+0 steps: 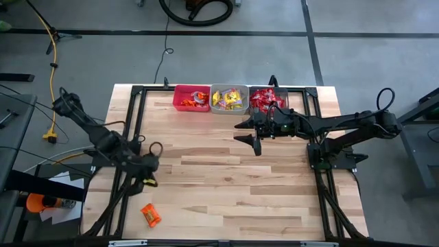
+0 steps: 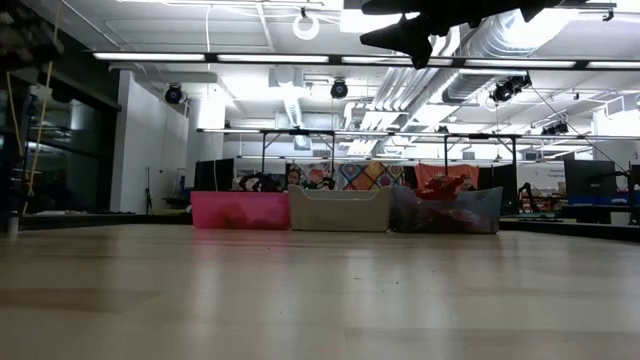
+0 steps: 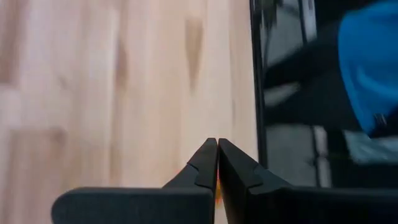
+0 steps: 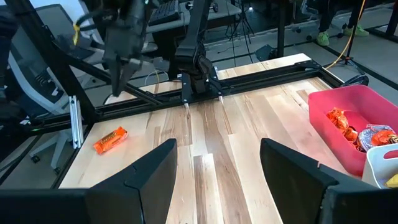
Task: Sort candy
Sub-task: Put the orange candy into the red bin
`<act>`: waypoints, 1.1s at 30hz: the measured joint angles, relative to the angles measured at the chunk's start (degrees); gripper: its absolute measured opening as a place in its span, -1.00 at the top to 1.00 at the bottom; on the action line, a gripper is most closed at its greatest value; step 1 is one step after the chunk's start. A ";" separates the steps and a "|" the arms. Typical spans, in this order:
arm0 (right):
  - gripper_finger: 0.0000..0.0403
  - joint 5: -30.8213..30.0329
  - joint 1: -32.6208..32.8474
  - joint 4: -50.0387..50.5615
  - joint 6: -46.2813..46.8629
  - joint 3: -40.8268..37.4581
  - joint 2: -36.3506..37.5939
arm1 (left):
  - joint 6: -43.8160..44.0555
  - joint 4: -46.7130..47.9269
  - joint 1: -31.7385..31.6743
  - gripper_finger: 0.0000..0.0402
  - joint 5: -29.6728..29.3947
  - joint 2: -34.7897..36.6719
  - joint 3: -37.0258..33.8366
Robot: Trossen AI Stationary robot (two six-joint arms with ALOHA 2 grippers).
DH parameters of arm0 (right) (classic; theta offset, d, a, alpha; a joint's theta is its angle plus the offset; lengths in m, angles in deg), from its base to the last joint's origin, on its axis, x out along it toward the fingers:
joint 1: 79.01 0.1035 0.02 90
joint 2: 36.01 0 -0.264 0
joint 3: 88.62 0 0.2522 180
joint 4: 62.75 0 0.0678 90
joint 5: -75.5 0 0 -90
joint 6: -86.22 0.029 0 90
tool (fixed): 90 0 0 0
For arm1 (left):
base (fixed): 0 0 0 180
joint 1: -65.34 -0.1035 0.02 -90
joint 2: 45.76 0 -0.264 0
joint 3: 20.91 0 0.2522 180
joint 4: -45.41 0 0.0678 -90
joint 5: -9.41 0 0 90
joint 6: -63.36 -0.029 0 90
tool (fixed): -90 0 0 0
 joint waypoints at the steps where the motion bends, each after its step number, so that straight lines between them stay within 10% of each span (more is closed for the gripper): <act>1: -0.11 0.00 0.00 0.00 0.02 0.00 0.00 | 0.59 0.16 -0.16 1.00 2.65 -0.71 -0.20; 17: -0.11 0.00 0.00 2.77 0.02 0.00 0.00 | 5.34 -15.63 18.78 0.36 5.37 -27.68 -0.94; 33: -0.11 -1.84 0.00 4.26 1.29 0.00 -0.02 | -1.20 -12.10 20.33 -0.09 -2.34 -36.98 -0.99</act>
